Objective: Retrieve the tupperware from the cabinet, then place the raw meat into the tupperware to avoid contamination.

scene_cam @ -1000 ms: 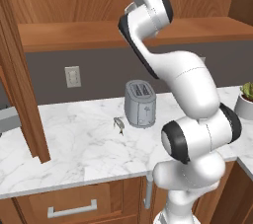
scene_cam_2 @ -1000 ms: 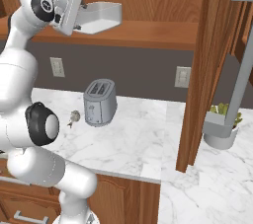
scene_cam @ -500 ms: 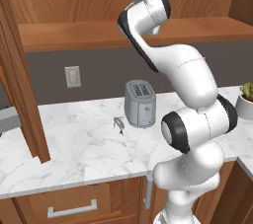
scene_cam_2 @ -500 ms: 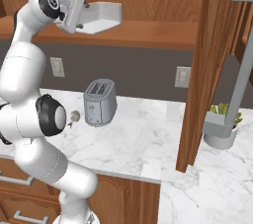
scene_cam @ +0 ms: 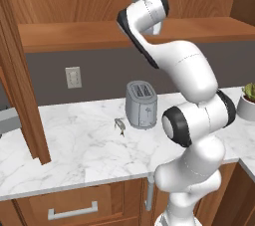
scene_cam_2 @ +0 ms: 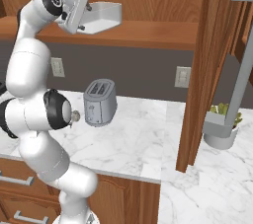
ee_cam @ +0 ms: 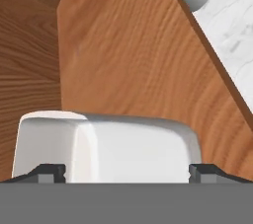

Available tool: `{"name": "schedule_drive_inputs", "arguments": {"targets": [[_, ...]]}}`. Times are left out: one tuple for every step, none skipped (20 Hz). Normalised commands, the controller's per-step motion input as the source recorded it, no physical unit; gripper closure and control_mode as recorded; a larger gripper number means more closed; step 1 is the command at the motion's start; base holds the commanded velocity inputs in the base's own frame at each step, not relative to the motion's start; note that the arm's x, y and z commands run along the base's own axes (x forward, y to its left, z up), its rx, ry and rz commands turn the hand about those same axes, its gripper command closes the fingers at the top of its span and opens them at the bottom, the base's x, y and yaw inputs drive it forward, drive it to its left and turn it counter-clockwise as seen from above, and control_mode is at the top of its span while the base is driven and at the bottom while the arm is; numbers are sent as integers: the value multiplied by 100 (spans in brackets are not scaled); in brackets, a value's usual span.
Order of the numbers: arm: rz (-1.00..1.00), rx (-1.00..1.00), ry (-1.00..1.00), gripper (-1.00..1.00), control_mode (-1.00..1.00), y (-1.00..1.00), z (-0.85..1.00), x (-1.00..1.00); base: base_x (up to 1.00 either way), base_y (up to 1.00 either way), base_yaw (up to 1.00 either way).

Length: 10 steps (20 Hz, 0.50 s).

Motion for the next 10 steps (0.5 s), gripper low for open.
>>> {"name": "schedule_drive_inputs", "arguments": {"targets": [[-5,0,11,-100,-100,0,-16,8,0,0,0],[-5,0,12,-100,-100,0,-16,8,0,0,0],[-5,0,13,-100,-100,0,-16,7,0,0,0],[-5,0,13,-100,-100,0,-16,7,0,0,0],[-5,0,14,-100,-100,0,-16,6,0,0,0],[-5,0,14,-100,-100,0,-15,7,0,0,0],[-4,0,13,-100,-100,0,-13,8,0,0,0],[-3,0,12,-100,-100,0,-11,8,0,0,0],[-2,0,10,-100,-100,0,-7,8,0,0,0],[0,2,8,-100,-100,0,-5,16,0,0,0]]}}
